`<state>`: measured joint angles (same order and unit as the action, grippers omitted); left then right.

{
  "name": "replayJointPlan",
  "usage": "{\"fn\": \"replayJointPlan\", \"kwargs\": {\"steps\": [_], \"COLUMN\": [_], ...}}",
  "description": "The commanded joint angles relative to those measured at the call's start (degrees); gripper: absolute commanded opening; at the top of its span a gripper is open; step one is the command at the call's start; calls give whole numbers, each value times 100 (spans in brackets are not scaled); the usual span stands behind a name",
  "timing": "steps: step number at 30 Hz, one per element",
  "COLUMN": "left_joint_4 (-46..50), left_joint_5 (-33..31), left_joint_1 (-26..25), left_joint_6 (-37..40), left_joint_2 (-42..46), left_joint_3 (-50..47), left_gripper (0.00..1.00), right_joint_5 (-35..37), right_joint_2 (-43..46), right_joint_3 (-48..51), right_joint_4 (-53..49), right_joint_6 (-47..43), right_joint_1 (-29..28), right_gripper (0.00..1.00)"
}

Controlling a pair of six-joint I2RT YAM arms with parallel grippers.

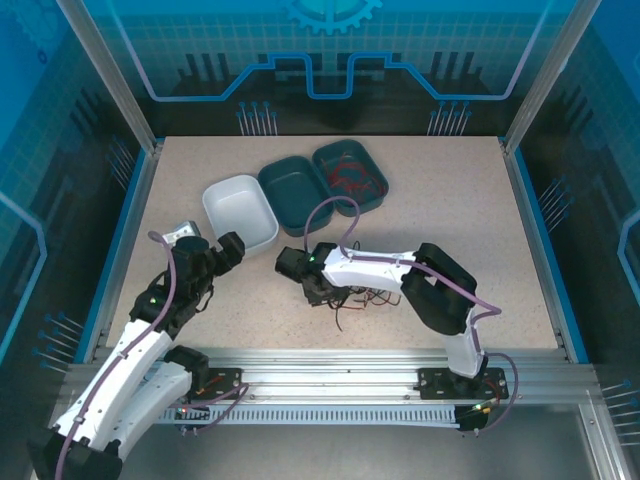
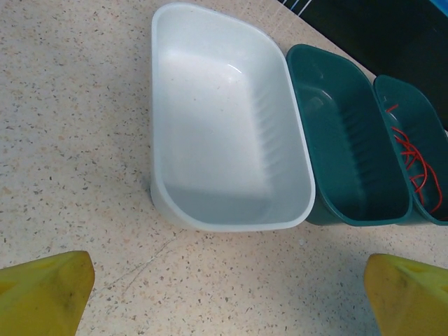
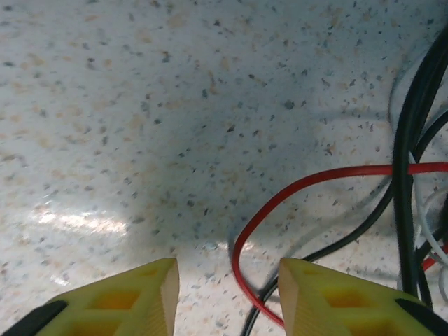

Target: Untangle the cables

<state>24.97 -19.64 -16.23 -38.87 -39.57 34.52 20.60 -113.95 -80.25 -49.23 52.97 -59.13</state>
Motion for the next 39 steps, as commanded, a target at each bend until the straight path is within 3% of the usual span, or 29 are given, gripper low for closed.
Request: {"fn": "replayJointPlan", "kwargs": {"steps": [1,14,18,20,24,39], "left_joint_4": [-112,-386,-445,-433,-423,-492], "left_joint_5": [109,291,324,339,331,505], "left_joint_1": [58,76,76,76,76,76], "left_joint_6": [108,38,38,46,82,317], "left_joint_2": [-16,-203,-249,-253,-212,-209], "left_joint_3": [-75,-159,-122,-95,-77,100], "left_gripper": [99,99,99,99,99,99], "right_joint_5": [63,-87,-455,-654,-731,-995], "right_joint_2": [-151,-339,-232,-224,-204,1612], "right_joint_3": [166,452,764,841,775,478], "right_joint_4": [200,747,1186,1328,1189,1507], "right_joint_6": [233,7,-116,-230,-512,-1988], "right_joint_1": [158,564,666,693,660,161], "right_gripper": [45,43,28,14,1,0]}}
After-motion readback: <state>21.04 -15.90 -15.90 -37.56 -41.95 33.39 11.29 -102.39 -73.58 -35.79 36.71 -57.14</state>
